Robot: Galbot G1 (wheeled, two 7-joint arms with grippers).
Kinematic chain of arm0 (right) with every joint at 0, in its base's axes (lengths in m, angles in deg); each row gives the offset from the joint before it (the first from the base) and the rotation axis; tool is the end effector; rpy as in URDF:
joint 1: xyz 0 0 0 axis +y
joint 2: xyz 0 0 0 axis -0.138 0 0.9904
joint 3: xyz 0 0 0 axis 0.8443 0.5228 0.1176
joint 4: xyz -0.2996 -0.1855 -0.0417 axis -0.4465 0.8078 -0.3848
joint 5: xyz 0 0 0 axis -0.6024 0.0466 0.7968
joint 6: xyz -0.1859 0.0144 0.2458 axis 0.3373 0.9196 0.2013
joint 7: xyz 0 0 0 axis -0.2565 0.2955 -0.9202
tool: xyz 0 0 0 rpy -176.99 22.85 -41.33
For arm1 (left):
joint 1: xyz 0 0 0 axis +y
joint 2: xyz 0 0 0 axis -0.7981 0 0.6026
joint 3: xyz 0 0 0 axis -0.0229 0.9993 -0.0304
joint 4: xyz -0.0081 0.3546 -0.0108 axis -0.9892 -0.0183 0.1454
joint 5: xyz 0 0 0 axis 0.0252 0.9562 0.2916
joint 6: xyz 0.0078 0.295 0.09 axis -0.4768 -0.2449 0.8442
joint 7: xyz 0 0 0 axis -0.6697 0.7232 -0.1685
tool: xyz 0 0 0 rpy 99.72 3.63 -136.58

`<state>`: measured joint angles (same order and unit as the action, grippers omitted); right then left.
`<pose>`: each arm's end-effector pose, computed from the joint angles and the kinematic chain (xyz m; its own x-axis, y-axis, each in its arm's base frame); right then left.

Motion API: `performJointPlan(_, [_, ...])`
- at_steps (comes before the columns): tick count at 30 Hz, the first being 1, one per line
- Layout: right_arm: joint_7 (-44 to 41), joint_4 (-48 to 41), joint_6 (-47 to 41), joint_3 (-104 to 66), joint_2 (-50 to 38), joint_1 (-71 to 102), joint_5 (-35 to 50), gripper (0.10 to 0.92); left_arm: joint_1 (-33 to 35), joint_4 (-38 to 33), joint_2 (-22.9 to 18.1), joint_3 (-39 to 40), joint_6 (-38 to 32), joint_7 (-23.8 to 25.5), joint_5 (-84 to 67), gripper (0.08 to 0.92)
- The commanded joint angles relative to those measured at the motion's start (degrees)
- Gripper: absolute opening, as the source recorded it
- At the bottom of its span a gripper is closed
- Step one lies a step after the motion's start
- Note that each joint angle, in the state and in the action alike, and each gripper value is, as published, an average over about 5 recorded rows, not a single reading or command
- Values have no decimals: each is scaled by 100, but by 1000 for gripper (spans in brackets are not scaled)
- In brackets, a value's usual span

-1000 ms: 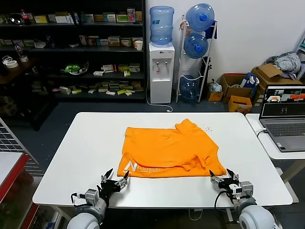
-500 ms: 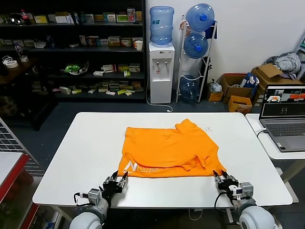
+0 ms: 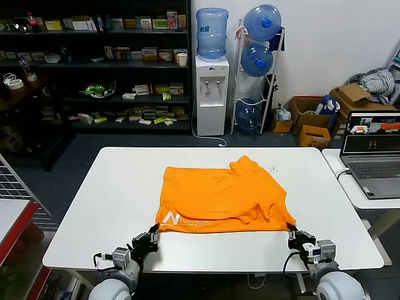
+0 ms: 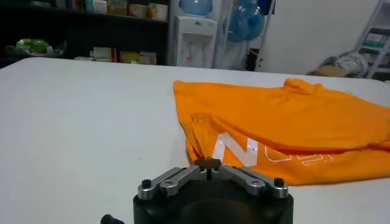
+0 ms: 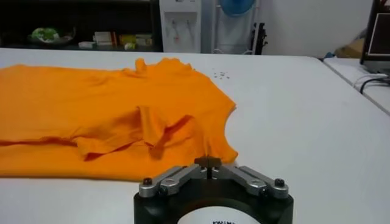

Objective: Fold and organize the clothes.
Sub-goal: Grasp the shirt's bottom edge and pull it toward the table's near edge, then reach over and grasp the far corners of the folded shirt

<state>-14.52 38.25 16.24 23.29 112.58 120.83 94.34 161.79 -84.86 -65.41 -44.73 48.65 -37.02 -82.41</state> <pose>0.1816 -0.1409 -0.3327 -0.8546 -0.0520 0.5166 -0.0701 0.9974 -0.0156 0.1782 0.0505 -0.3670 -0.8919 0.2035 0.4038 0.1744 0.9787 -0.1081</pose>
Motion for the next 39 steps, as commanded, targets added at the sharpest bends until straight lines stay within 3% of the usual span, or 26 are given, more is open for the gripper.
performJointPlan(1, [86,473,-22,-109,-195,442,126,124,669,-696,328,-119,25,-219,-238,90])
performJointPlan(12, [272,1347,-125,-649,-248,1902,24,124,1779,-1475,685,-359,100,-537,-439,90])
performJointPlan(24, [346,1258,-213,-823,-159,2112,-27,140,2075,-1654,818,-507,252,-657,-373,92])
performJointPlan(28, [360,1272,-238,-692,-121,1851,-77,233,1938,-1651,760,-471,261,-584,-314,140])
performJointPlan(34, [336,1532,-12,-608,-297,1182,11,406,1655,-1935,858,-599,328,-635,-427,312])
performJointPlan(39, [299,1202,41,-221,-470,-351,121,553,748,-1576,845,-706,121,-434,-685,459])
